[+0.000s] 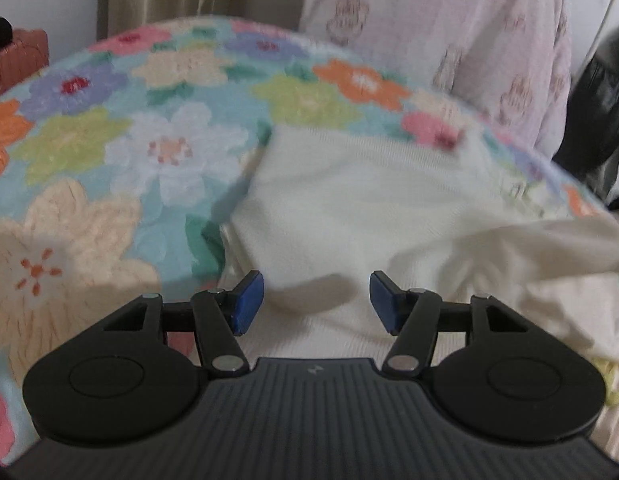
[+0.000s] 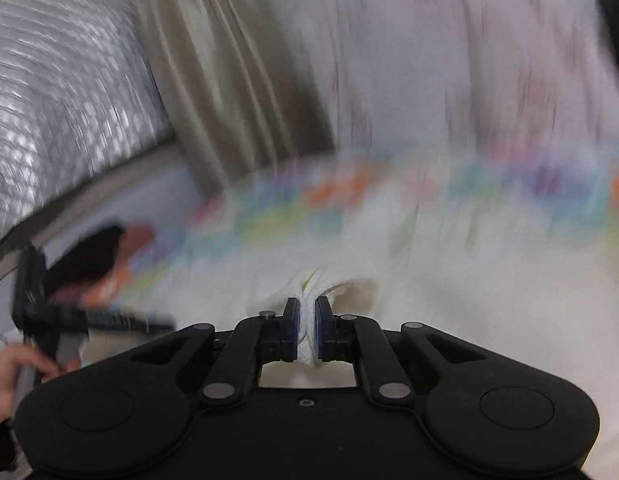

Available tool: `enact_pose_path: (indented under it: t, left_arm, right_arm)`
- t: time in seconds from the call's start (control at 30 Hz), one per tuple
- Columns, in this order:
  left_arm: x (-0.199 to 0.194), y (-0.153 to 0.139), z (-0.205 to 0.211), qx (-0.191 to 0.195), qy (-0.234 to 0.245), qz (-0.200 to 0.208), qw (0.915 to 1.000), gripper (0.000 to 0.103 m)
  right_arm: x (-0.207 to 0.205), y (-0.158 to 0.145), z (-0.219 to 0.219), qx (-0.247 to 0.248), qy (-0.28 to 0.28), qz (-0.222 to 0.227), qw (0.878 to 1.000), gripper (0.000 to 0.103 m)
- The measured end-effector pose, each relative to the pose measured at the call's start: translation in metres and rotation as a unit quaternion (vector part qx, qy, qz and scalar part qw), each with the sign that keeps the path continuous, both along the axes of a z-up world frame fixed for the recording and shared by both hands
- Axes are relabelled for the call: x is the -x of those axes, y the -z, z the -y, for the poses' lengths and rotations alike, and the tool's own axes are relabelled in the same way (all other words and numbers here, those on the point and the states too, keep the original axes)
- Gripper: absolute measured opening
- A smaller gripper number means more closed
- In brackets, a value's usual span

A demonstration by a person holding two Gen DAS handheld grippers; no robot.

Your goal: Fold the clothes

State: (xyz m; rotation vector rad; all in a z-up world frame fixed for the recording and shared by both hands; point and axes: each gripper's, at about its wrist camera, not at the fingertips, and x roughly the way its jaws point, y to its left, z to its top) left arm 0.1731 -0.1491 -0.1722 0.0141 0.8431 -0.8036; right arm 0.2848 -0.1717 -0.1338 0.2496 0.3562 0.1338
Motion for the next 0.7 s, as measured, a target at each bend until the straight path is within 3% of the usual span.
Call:
enact_pose_path:
  t: [0.07, 0.13, 0.23, 0.3, 0.4, 0.47, 0.53, 0.63, 0.7]
  left_arm:
    - [0.000, -0.002, -0.001, 0.008, 0.004, -0.002, 1.0000, 0.058]
    - [0.002, 0.003, 0.003, -0.012, 0.009, -0.013, 0.9998, 0.058]
    - [0.002, 0.016, 0.009, -0.031, 0.001, -0.036, 0.9989, 0.058]
    - [-0.002, 0.020, 0.006, -0.017, -0.012, -0.059, 0.9980, 0.058]
    - [-0.008, 0.019, 0.002, 0.009, -0.023, -0.080, 0.9965, 0.058]
    - [-0.011, 0.019, 0.003, 0.013, -0.028, -0.085, 0.9959, 0.058]
    - [-0.016, 0.020, 0.010, 0.002, -0.033, -0.083, 0.9960, 0.058]
    - [-0.023, 0.025, 0.023, -0.003, -0.035, -0.083, 0.9959, 0.070]
    - [-0.026, 0.027, 0.032, -0.004, -0.034, -0.084, 0.9959, 0.069]
  right_arm:
    - [0.023, -0.024, 0.008, 0.062, 0.038, 0.036, 0.997, 0.010]
    - [0.027, -0.022, 0.020, 0.087, 0.059, 0.008, 0.994, 0.010]
    - [0.014, 0.009, 0.044, 0.064, 0.063, -0.096, 0.991, 0.012]
    - [0.010, 0.029, 0.059, 0.015, 0.058, -0.156, 0.986, 0.013]
    - [0.018, 0.044, 0.073, -0.046, 0.077, -0.185, 0.979, 0.017]
    - [0.023, 0.042, 0.075, -0.056, 0.095, -0.184, 0.977, 0.029]
    - [0.026, 0.035, 0.075, -0.063, 0.108, -0.178, 0.976, 0.034]
    - [0.021, 0.019, 0.073, -0.094, 0.091, -0.157, 0.979, 0.054]
    - [0.002, 0.012, 0.070, -0.099, 0.073, -0.155, 0.980, 0.064]
